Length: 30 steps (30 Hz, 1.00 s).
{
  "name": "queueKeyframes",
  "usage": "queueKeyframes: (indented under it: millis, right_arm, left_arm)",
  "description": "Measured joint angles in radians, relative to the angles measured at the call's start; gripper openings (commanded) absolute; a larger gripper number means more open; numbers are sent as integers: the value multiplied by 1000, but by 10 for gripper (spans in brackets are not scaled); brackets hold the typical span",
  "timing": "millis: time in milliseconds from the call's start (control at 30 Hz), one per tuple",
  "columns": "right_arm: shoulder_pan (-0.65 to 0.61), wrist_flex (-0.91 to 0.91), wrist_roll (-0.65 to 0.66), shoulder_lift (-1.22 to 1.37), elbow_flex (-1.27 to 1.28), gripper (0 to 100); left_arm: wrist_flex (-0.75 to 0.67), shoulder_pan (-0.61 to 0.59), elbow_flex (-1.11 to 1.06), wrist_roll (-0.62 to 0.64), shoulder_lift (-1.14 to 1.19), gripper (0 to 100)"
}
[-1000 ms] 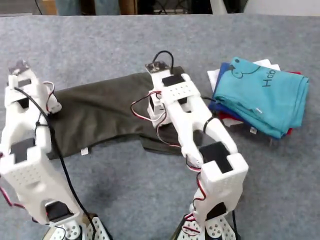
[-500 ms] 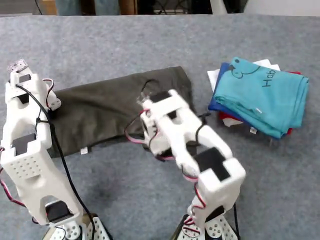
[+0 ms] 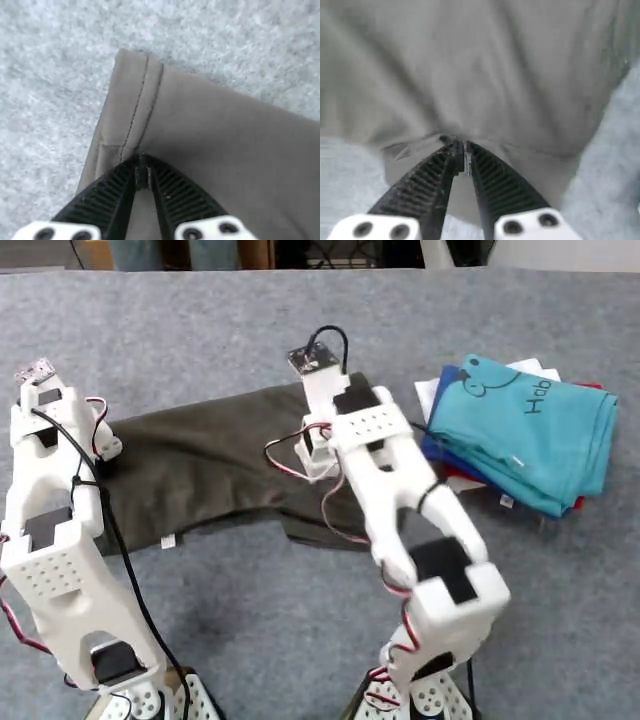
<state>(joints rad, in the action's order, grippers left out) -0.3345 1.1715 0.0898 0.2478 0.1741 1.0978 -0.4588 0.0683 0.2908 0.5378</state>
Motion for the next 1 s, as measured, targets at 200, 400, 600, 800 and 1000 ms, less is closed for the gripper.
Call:
queueKeyframes:
  millis: [200, 400, 600, 800, 1000]
  right_arm:
    - [8, -11, 2, 51, 32, 15]
    - [6, -12, 2, -8, 163, 15]
    - [5, -18, 2, -153, 367, 15]
    - [5, 48, 5, -404, 483, 15]
    - [-3, 60, 5, -658, 496, 15]
  left_arm:
    - [0, 0, 0, 0, 0, 29]
    - [0, 0, 0, 0, 0, 29]
    - [0, 0, 0, 0, 0, 29]
    - [0, 0, 0, 0, 0, 29]
    - [0, 0, 0, 0, 0, 29]
